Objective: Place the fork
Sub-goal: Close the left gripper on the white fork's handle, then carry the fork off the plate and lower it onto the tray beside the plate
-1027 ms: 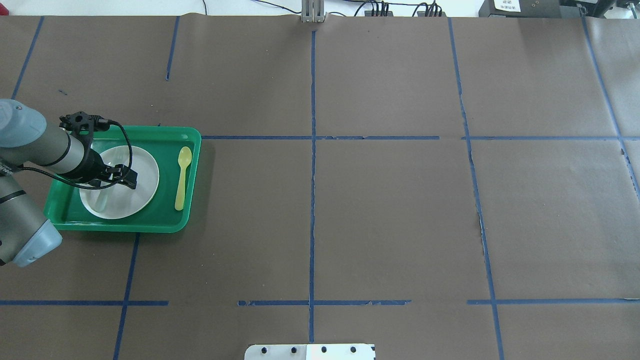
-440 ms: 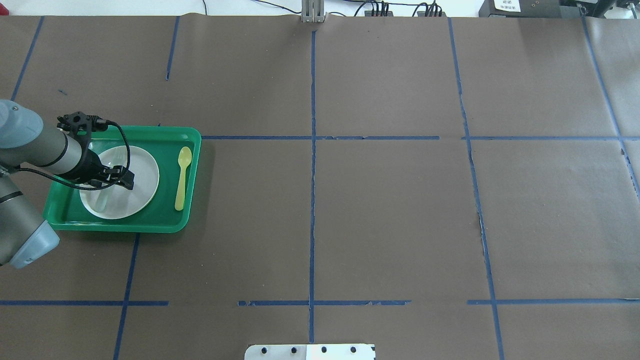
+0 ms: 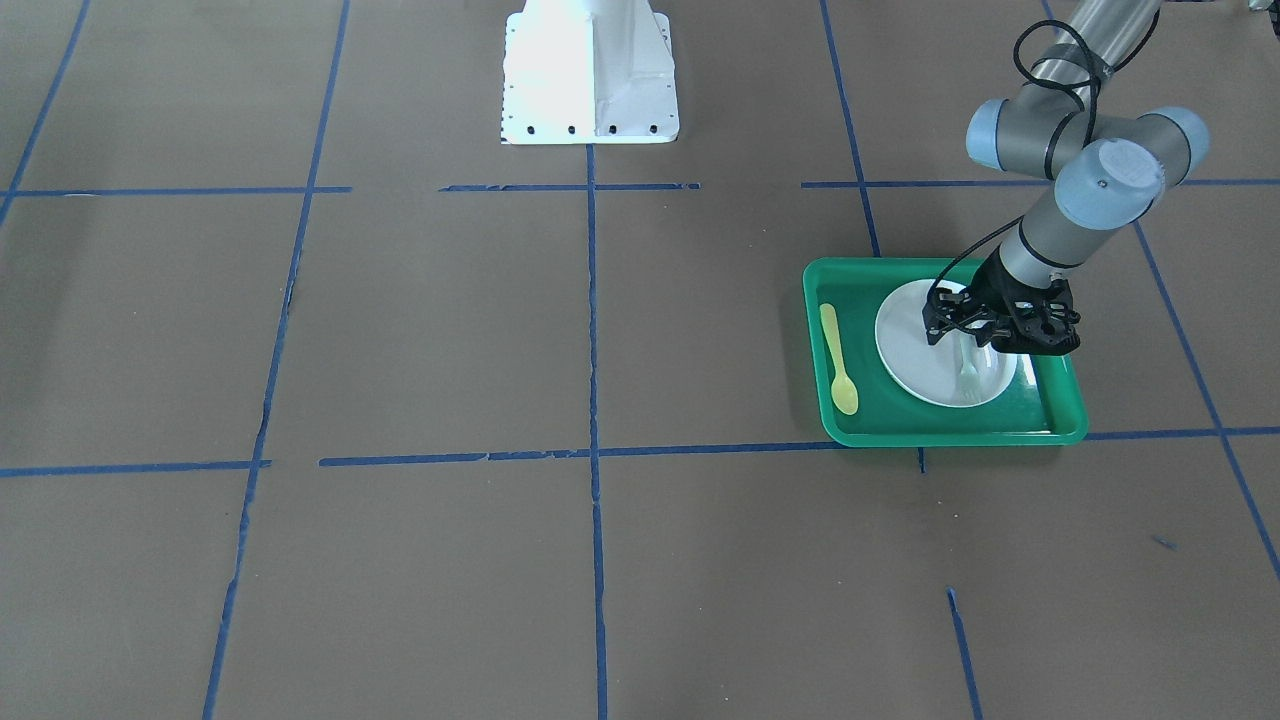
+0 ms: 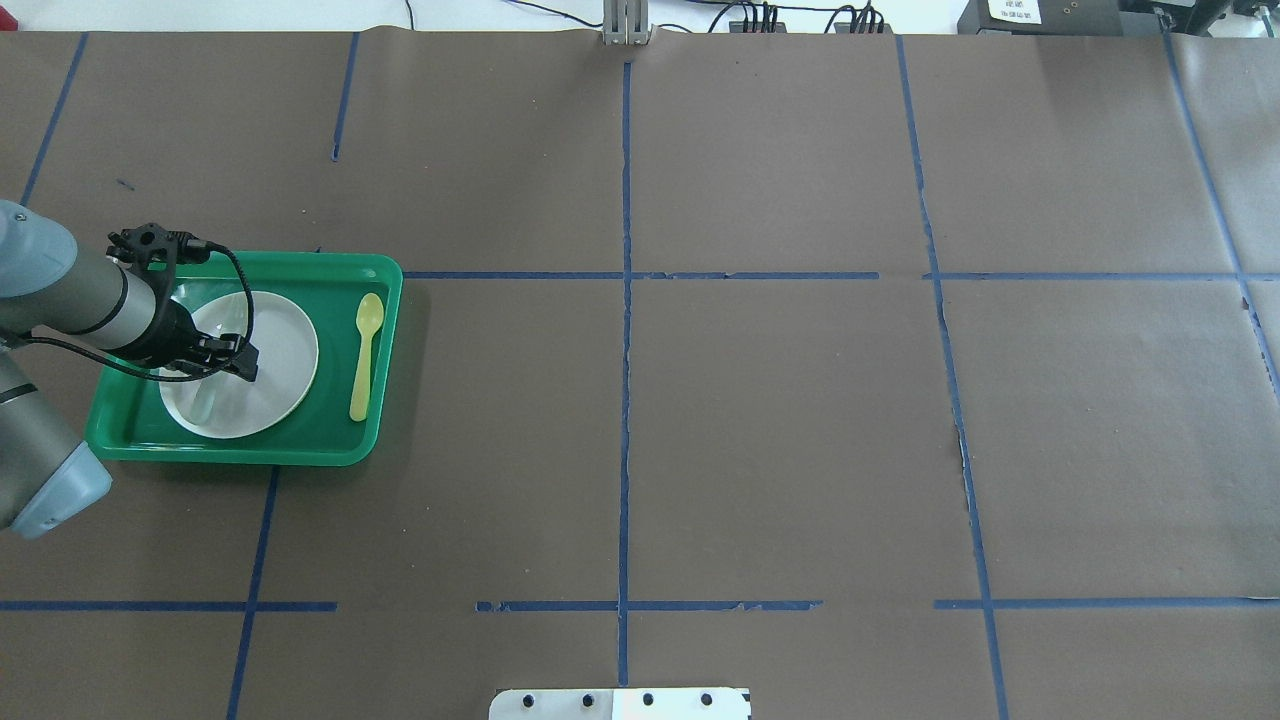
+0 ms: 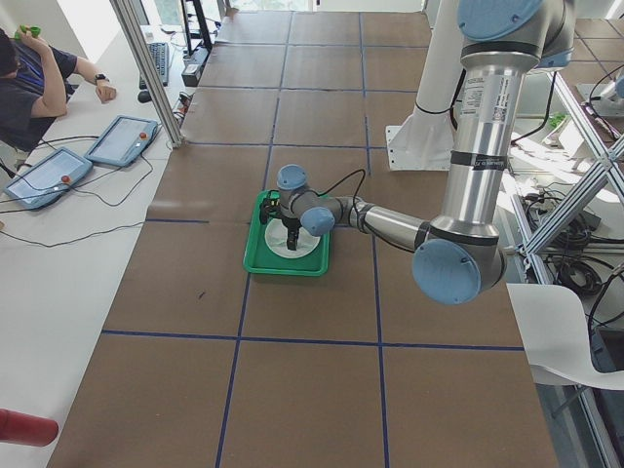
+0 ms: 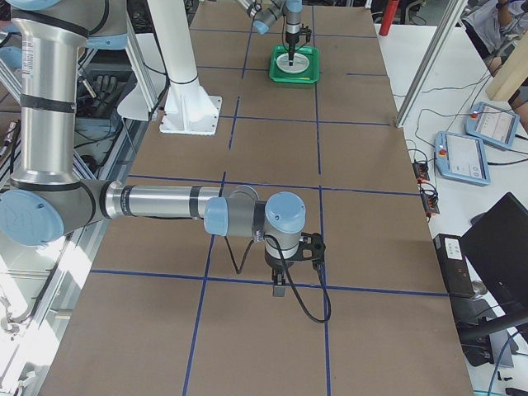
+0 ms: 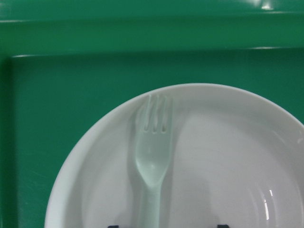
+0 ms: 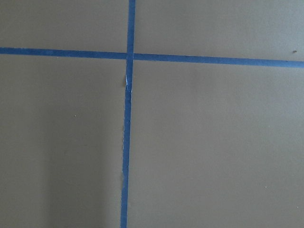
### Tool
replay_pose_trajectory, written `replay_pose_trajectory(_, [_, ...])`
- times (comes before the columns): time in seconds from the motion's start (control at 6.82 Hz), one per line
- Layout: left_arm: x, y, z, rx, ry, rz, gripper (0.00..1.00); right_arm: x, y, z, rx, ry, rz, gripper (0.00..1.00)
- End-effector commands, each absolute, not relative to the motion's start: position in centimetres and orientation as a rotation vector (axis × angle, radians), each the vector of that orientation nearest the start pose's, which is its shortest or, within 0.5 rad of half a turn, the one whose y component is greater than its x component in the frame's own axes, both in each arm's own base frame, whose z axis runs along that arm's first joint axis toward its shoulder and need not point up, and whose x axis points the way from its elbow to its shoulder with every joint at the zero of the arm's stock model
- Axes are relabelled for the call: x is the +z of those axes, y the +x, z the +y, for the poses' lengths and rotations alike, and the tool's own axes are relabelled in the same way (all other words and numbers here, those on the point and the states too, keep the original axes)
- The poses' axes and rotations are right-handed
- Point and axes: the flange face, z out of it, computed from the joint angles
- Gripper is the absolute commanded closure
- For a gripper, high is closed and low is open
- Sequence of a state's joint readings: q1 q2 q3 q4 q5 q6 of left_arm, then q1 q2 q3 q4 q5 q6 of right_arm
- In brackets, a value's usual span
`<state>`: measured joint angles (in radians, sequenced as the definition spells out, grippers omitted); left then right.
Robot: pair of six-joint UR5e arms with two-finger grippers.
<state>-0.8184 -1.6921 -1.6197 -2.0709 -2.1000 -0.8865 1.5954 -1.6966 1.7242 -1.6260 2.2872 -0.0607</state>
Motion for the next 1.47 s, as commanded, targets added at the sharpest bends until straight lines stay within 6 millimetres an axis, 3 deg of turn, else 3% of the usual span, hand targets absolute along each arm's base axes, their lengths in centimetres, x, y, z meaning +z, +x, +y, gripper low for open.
replay_pose_trajectory(0.0, [52.5, 32.8, -47.2, 0.051, 0.073, 0.823, 0.6, 65.1, 7.9, -43.5, -0.025, 0.004, -0.717, 0.0])
replay_pose_trajectory(0.15, [52.8, 32.6, -47.0, 0.059, 0.074, 0.819, 0.73, 65.1, 7.9, -43.5, -0.025, 0.004, -0.717, 0.0])
replay_pose_trajectory(0.44, [52.8, 32.1, -47.1, 0.087, 0.093, 0.817, 0.8, 65.1, 7.9, -43.5, -0.025, 0.004, -0.717, 0.0])
replay_pose_trajectory(0.59, [52.3, 32.0, -47.0, 0.091, 0.096, 0.825, 0.89, 65.1, 7.9, -43.5, -0.025, 0.004, -0.717, 0.0])
replay_pose_trajectory(0.88, [50.7, 29.7, -46.4, 0.078, 0.12, 0.845, 1.0, 65.1, 7.9, -43.5, -0.025, 0.004, -0.717, 0.0])
replay_pose_trajectory(1.17, [50.6, 27.2, -47.0, 0.039, 0.139, 0.843, 1.0, 65.1, 7.9, -43.5, -0.025, 0.004, -0.717, 0.0])
replay_pose_trajectory(1.32, [52.0, 26.7, -46.6, 0.03, 0.122, 0.827, 1.0, 65.1, 7.9, -43.5, -0.025, 0.004, -0.717, 0.0])
